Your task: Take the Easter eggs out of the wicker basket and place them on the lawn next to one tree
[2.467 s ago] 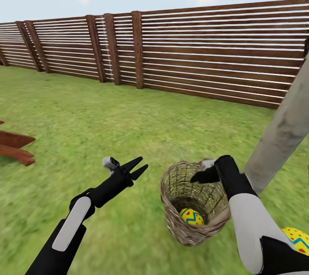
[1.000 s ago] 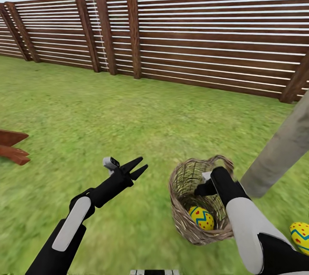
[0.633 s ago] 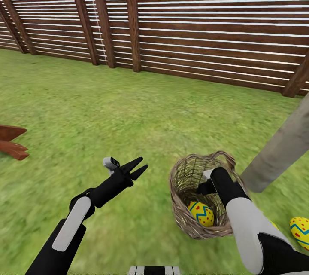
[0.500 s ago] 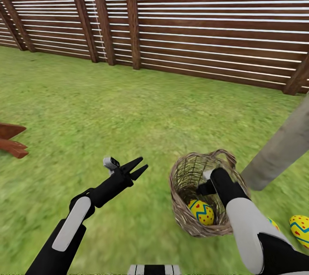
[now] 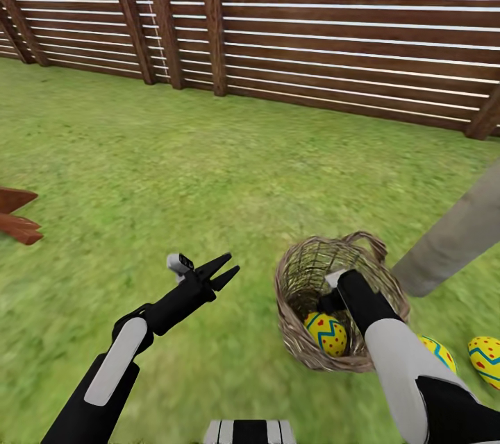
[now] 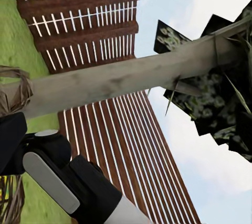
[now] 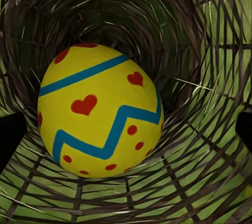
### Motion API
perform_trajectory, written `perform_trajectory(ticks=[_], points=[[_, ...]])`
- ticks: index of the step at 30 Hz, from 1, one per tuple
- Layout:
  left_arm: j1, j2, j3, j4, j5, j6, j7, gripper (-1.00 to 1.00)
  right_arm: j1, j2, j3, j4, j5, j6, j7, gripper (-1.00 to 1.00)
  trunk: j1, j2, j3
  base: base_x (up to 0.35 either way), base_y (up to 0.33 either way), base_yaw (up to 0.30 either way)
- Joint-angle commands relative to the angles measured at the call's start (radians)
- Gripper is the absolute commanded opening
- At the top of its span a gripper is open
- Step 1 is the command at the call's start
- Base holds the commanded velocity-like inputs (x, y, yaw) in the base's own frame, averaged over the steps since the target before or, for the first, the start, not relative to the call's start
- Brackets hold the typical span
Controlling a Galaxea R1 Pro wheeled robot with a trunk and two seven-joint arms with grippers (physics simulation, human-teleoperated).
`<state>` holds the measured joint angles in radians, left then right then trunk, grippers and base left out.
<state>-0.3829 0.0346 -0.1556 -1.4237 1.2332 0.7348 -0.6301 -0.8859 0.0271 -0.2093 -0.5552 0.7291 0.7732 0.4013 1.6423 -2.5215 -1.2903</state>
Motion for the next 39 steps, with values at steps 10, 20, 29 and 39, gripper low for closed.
perform_trajectory(ticks=[10, 20, 29, 39], points=[[-0.001, 0.001, -0.001, 0.000, 0.008, 0.006, 0.002, 1.00, -0.011, 0.003, -0.007, 0.031, 0.011, -0.002, 0.010, 1.00, 0.004, -0.003, -0.040, 0.000, 0.000, 0.000], [-0.001, 0.001, -0.001, 0.000, 0.008, 0.006, 0.002, 1.00, -0.011, -0.001, -0.007, 0.022, 0.005, -0.009, 0.007, 1.00, 0.009, -0.005, -0.078, 0.000, 0.000, 0.000], [0.017, 0.001, 0.004, 0.000, 0.009, 0.003, 0.000, 1.00, -0.062, -0.006, -0.006, 0.035, 0.010, 0.016, 0.013, 1.00, 0.009, -0.005, -0.078, 0.000, 0.000, 0.000], [0.018, 0.001, 0.004, 0.000, 0.009, 0.003, -0.001, 1.00, -0.070, -0.008, -0.005, 0.038, 0.011, 0.017, 0.032, 1.00, 0.009, -0.005, -0.078, 0.000, 0.000, 0.000]])
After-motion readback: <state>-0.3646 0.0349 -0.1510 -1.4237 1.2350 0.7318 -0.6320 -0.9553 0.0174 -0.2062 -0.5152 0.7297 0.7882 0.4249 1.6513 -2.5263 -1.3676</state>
